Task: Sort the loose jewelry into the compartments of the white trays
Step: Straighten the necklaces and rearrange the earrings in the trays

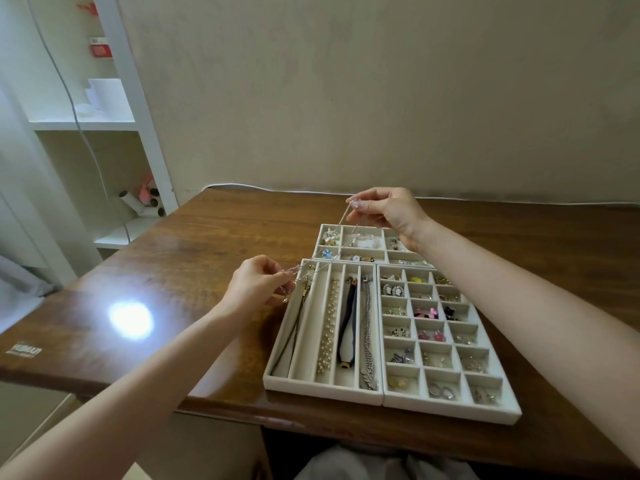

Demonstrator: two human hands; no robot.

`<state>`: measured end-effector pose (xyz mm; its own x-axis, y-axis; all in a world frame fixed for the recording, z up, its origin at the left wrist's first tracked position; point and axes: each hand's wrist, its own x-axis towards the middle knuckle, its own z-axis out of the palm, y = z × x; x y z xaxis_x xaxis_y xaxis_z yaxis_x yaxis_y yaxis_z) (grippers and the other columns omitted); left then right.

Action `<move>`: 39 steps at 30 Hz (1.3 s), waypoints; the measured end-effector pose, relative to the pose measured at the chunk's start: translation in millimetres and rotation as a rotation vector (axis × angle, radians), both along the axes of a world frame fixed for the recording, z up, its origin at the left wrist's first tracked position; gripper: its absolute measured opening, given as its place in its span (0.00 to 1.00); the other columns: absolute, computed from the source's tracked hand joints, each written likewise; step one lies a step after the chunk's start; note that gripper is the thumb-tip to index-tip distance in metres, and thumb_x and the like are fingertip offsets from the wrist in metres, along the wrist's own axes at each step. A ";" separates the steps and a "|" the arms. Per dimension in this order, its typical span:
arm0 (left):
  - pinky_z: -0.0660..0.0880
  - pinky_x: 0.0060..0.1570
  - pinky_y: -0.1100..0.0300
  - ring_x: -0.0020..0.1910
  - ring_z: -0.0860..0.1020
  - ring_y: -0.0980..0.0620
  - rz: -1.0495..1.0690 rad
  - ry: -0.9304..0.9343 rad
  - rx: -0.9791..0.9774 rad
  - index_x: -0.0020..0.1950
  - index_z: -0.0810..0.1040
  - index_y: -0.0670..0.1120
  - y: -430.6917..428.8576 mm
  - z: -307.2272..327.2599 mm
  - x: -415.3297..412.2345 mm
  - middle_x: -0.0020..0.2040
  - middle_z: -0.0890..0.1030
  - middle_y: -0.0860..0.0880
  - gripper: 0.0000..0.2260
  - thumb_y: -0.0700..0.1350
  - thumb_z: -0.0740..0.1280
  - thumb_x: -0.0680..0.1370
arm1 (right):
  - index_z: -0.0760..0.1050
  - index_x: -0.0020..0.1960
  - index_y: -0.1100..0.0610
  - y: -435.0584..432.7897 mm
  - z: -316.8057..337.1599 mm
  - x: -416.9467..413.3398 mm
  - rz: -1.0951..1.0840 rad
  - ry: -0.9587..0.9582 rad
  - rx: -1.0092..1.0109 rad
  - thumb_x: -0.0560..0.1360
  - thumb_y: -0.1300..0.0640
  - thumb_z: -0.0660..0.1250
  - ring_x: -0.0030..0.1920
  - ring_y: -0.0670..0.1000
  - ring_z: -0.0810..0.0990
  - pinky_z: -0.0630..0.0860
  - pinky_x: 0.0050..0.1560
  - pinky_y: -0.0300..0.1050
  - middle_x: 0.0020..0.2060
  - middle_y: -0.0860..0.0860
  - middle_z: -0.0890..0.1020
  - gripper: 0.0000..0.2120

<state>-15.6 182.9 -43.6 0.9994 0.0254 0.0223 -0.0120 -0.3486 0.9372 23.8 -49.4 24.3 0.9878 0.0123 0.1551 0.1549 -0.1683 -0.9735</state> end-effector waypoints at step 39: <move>0.76 0.32 0.62 0.31 0.78 0.57 -0.233 -0.698 0.442 0.45 0.73 0.43 2.1 23.3 -65.9 0.31 0.79 0.55 0.05 0.40 0.69 0.74 | 0.76 0.45 0.63 1.0 -15.4 16.1 0.043 0.422 0.243 0.75 0.74 0.59 0.37 0.51 0.80 0.82 0.36 0.39 0.39 0.59 0.78 0.10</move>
